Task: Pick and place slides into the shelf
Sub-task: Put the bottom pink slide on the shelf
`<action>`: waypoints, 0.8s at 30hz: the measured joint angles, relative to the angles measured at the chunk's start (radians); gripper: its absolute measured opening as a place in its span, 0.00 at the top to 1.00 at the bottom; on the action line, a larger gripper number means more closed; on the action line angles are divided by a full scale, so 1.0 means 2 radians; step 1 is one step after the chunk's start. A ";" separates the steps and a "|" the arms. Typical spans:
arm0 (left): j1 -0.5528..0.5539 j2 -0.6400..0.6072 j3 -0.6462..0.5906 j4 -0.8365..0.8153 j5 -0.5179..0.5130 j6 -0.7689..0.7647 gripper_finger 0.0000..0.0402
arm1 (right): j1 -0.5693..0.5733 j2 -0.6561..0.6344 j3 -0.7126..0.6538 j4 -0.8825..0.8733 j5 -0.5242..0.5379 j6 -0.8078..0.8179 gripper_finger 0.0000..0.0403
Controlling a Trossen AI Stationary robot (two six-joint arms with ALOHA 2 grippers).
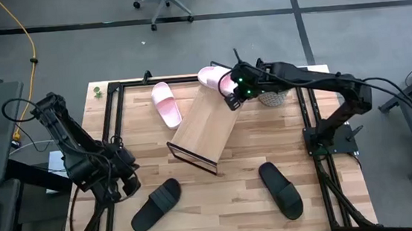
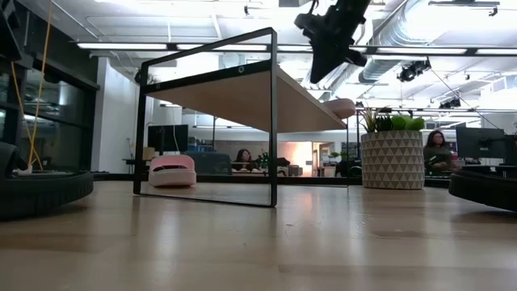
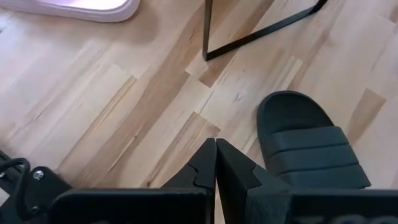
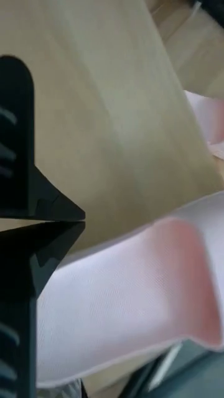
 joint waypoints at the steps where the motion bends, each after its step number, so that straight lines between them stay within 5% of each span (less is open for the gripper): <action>1: 0.000 0.000 0.000 -0.002 0.000 0.000 1.00 | 0.000 0.004 0.000 0.001 -0.005 0.000 1.00; 13: 0.000 0.000 0.000 -0.007 0.000 0.006 1.00 | 0.000 0.039 0.000 -0.007 -0.039 0.003 1.00; 24: 0.000 0.000 0.000 -0.011 0.000 0.013 1.00 | 0.000 0.042 0.000 -0.072 0.032 0.016 1.00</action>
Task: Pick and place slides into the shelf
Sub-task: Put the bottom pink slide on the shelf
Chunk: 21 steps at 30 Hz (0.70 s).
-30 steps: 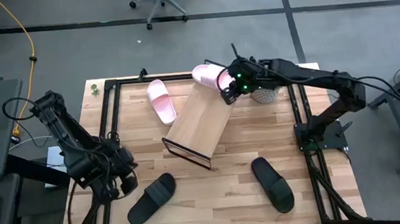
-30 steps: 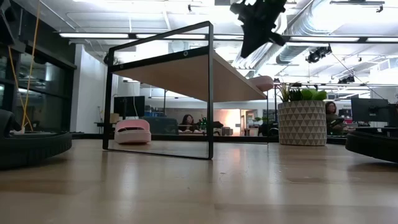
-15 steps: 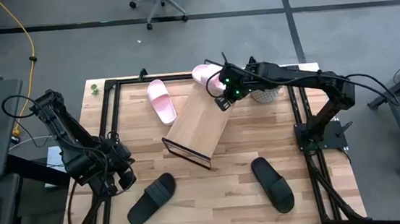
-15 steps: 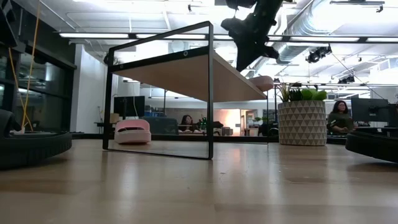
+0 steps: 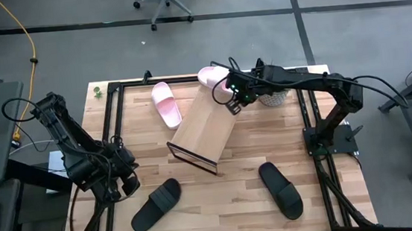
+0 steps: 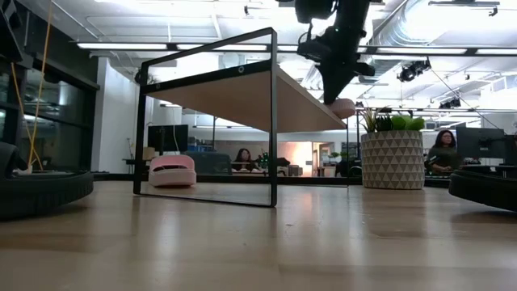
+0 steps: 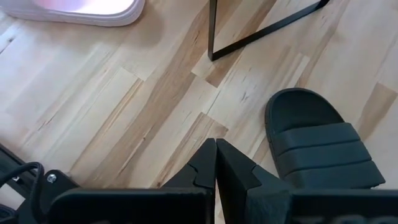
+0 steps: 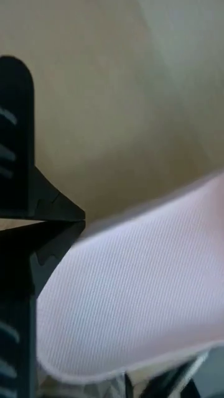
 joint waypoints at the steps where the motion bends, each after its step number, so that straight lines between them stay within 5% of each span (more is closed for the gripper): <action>1: 0.000 0.000 0.000 0.000 0.000 0.000 1.00 | 0.000 0.000 0.000 -0.001 0.005 0.001 1.00; 21: 0.000 0.000 0.000 0.002 0.000 -0.004 1.00 | -0.004 0.000 0.000 -0.020 0.071 0.002 1.00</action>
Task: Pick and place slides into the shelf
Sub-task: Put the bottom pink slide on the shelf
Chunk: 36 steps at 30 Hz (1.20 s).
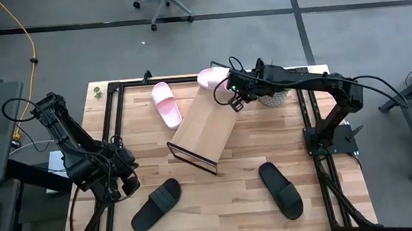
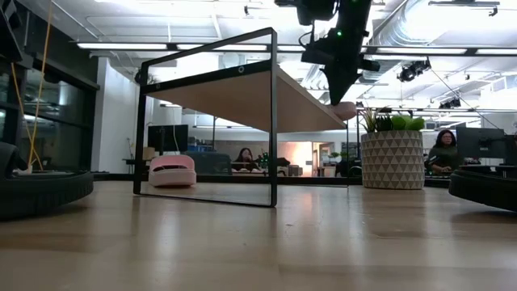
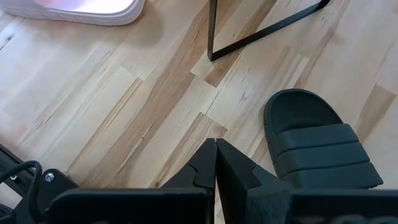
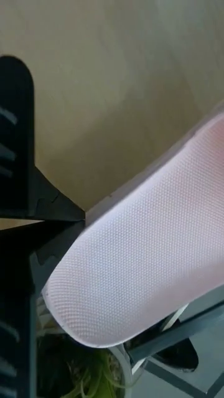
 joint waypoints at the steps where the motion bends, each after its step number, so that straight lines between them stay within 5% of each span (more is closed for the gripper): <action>1: 0.000 0.000 0.000 0.001 0.000 0.000 1.00 | 0.000 0.000 0.000 0.001 0.000 0.000 1.00; 16: 0.000 0.000 0.000 0.013 0.000 -0.002 1.00 | 0.005 0.002 0.000 0.183 -0.075 -0.036 1.00; 23: 0.000 0.000 0.000 0.014 0.000 -0.006 1.00 | -0.022 0.005 0.000 0.203 -0.107 -0.028 1.00; 36: 0.000 0.000 0.000 0.013 0.000 -0.006 1.00 | -0.034 0.005 0.000 0.206 -0.072 -0.024 1.00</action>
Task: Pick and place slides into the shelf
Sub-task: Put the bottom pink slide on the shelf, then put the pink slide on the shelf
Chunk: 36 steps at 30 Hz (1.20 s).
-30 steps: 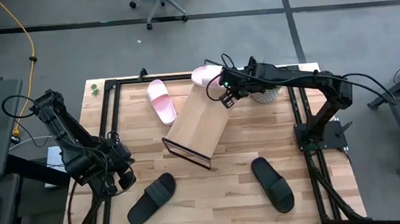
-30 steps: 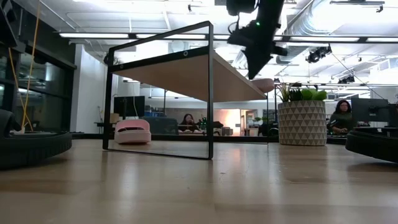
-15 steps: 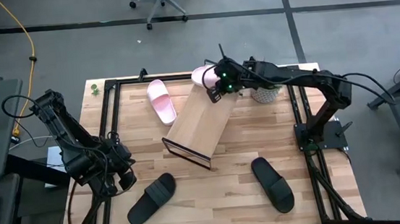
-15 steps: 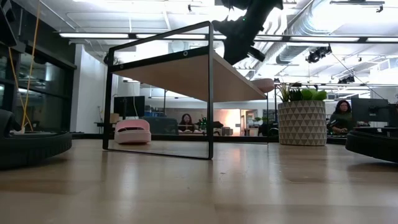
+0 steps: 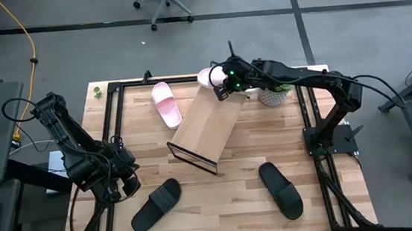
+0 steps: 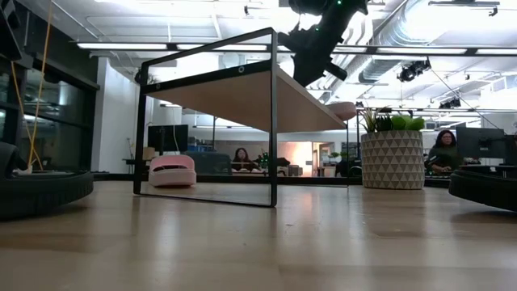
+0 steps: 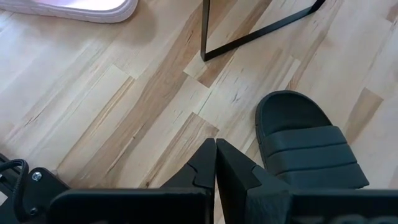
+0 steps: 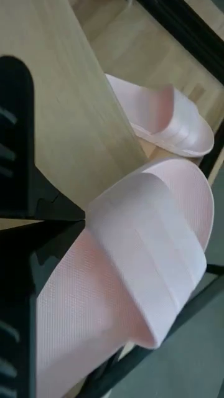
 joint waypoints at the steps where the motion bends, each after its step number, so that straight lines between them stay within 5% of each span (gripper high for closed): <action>1: 0.000 0.000 0.000 0.000 0.000 0.000 1.00 | 0.000 0.000 0.000 0.000 0.003 0.002 1.00; 14: 0.000 -0.005 0.000 -0.045 -0.036 -0.034 1.00 | 0.011 0.000 0.000 0.015 0.006 0.005 1.00; 25: 0.000 -0.106 0.000 -0.118 -0.065 -0.072 1.00 | 0.047 -0.027 0.000 0.019 -0.041 -0.043 1.00; 36: 0.002 -0.182 0.000 -0.120 -0.189 -0.070 1.00 | 0.047 -0.082 0.000 0.019 -0.103 -0.079 1.00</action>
